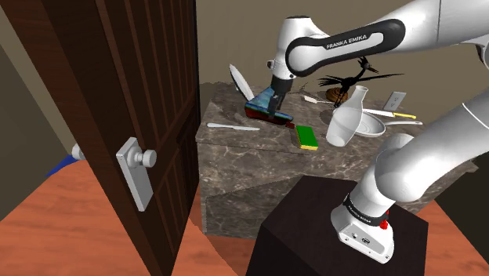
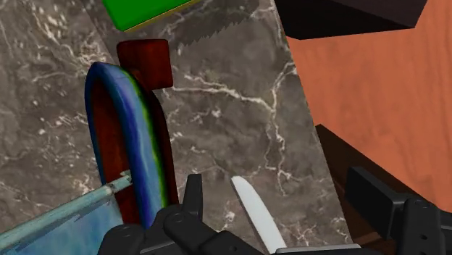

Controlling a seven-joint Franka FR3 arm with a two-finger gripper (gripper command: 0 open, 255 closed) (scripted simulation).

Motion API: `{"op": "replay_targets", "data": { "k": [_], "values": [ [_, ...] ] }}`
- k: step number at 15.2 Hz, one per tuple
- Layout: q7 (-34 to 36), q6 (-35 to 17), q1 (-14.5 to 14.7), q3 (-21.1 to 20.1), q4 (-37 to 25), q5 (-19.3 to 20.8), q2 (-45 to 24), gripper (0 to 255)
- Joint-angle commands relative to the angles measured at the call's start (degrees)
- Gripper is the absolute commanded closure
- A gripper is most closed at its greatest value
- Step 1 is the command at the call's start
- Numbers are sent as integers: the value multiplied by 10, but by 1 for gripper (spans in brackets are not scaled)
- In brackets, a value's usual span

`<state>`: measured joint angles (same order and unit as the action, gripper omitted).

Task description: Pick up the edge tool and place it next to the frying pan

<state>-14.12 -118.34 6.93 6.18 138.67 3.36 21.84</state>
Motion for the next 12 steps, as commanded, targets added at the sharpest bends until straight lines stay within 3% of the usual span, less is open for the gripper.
{"op": "replay_targets", "data": {
  "k": [1,12],
  "values": [
    [-27,-44,11,5,-11,-10,-39,0],
    [-189,-195,60,1,-126,-102,-231,0]
  ]
}}
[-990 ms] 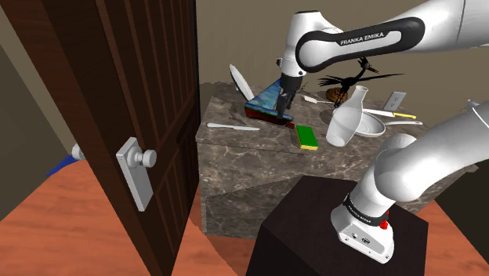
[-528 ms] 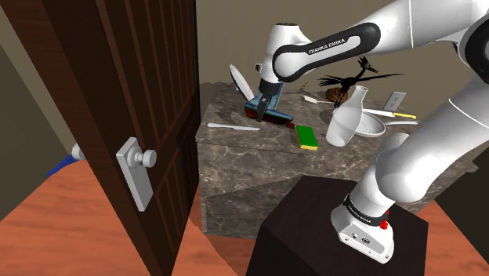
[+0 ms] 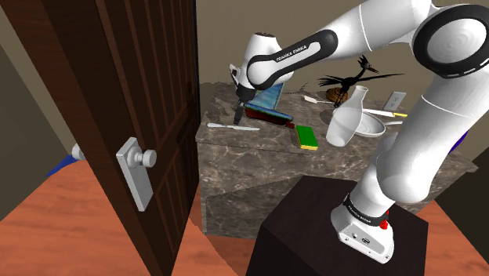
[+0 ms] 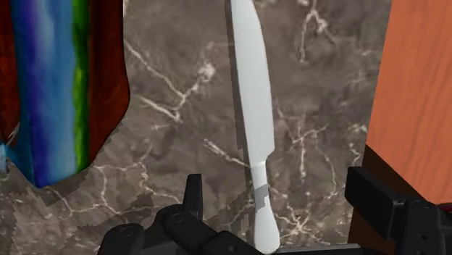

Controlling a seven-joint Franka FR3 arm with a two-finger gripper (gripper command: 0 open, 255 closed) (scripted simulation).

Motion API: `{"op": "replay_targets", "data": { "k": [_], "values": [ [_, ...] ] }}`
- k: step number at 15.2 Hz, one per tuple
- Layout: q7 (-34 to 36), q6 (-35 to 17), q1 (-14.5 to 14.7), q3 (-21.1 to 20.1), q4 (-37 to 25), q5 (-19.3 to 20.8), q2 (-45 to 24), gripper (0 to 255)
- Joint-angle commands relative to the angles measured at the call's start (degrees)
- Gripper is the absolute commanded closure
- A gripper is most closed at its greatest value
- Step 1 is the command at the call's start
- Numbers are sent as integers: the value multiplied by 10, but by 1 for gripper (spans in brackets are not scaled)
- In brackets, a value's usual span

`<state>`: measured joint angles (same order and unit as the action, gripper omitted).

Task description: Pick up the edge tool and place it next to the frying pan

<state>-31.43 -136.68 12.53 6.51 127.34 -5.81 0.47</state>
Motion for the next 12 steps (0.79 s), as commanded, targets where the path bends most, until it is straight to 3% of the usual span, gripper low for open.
{"op": "replay_targets", "data": {
  "k": [1,7,12],
  "values": [
    [-17,-19,3,-3,-11,-12,-23,0],
    [-24,-59,4,-6,-6,-22,-58,0],
    [-25,-63,4,-6,-5,-24,-62,0]
  ]
}}
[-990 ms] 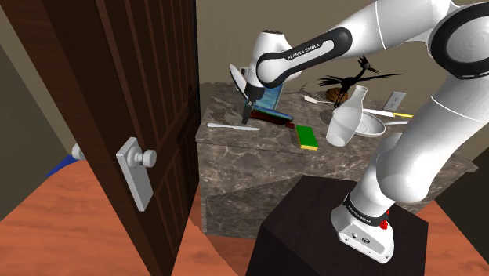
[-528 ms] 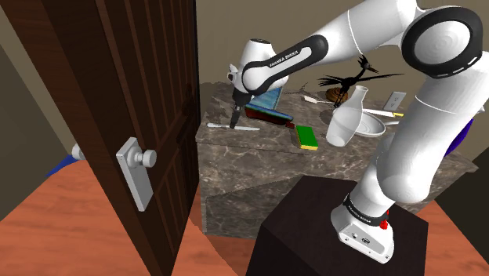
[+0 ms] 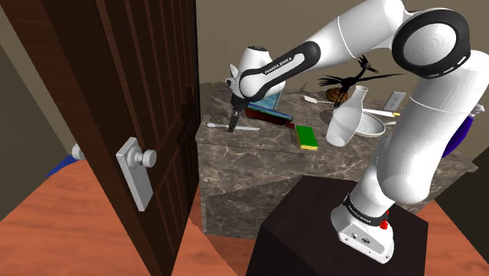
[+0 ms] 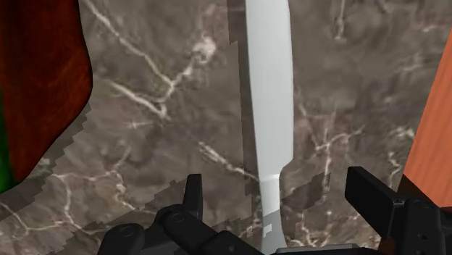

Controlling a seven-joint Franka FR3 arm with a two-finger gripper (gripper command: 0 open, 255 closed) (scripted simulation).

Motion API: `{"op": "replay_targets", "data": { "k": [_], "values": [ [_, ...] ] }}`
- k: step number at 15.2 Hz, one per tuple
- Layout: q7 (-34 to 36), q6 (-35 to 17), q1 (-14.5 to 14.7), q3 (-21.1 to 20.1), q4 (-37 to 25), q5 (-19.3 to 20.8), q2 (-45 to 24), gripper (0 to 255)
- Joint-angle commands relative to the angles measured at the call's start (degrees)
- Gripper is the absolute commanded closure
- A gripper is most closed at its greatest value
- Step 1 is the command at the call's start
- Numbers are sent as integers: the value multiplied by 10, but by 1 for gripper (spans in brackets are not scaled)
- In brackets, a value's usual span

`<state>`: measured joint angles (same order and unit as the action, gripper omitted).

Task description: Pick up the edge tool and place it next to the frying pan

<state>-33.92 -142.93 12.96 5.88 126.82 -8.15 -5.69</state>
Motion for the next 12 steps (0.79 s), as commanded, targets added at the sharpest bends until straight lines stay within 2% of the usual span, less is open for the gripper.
{"op": "replay_targets", "data": {
  "k": [1,4,5,12],
  "values": [
    [0,0,0,0,0,0,0,0],
    [0,0,0,0,0,0,0,0],
    [0,0,0,0,0,0,0,255],
    [4,-2,2,-2,-2,0,-4,255]
  ]
}}
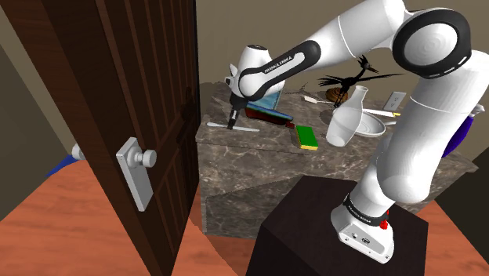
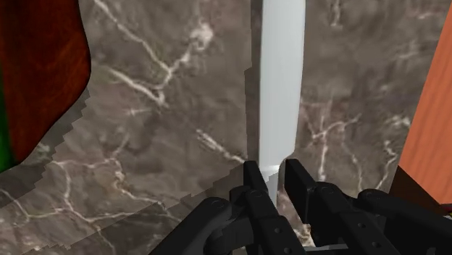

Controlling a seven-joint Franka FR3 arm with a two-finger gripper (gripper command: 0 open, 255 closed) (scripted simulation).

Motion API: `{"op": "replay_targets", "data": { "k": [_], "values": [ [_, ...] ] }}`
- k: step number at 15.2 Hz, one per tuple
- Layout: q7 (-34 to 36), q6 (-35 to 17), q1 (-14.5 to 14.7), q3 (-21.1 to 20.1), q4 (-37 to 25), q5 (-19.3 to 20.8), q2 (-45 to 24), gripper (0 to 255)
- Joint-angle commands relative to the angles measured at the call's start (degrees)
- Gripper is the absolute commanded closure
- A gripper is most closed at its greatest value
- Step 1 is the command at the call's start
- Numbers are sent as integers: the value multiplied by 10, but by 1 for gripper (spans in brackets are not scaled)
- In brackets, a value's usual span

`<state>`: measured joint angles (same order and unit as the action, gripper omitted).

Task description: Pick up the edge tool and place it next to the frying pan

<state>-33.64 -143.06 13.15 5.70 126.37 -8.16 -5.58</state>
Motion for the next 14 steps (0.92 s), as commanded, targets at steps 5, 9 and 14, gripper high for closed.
{"op": "replay_targets", "data": {
  "k": [5,9,14],
  "values": [
    [2,23,-2,3,-4,6,13,255],
    [9,52,-2,4,-16,12,30,255],
    [16,89,-2,4,-35,19,48,255]
  ]
}}
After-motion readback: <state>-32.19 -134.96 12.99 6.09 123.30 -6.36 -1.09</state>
